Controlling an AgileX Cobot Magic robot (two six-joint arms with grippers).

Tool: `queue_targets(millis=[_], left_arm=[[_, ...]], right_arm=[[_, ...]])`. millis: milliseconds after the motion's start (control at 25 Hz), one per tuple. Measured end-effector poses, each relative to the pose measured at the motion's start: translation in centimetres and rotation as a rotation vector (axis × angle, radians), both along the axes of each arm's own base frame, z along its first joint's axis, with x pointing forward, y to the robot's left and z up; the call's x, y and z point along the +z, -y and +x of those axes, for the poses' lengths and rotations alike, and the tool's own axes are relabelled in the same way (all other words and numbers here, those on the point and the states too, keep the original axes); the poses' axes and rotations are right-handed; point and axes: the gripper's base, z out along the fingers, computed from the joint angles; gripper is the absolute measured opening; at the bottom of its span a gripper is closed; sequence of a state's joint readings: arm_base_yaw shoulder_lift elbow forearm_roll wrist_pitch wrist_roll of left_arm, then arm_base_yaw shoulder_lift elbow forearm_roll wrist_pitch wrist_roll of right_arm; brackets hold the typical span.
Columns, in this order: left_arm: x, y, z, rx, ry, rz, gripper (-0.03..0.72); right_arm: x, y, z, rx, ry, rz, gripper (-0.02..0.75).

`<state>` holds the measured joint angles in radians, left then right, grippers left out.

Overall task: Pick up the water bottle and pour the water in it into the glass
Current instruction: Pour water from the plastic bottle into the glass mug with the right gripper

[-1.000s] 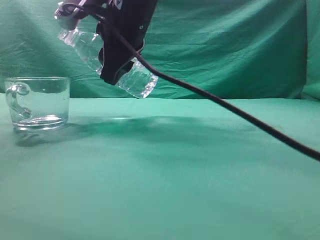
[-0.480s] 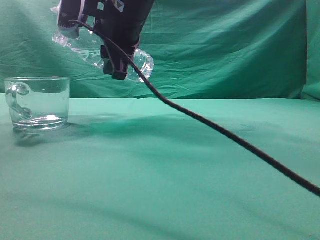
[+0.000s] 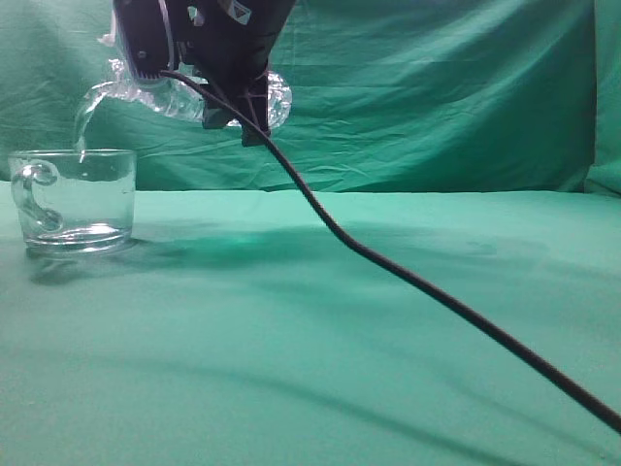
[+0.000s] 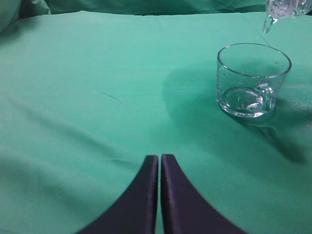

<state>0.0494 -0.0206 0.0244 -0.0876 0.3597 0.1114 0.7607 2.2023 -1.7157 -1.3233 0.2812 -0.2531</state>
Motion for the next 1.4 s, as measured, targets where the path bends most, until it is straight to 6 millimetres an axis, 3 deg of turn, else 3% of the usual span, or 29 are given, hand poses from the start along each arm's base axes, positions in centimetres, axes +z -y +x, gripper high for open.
queue_targets(millis=[1120,1400], left_arm=[[0.00,0.00,0.00,0.000,0.000,0.000,0.000],[0.00,0.00,0.00,0.000,0.000,0.000,0.000]], right_arm=[[0.12,-0.10,0.01,0.028,0.029,-0.026,0.284],[0.10,-0.23,-0.06,-0.061,-0.074,0.171,0.284]])
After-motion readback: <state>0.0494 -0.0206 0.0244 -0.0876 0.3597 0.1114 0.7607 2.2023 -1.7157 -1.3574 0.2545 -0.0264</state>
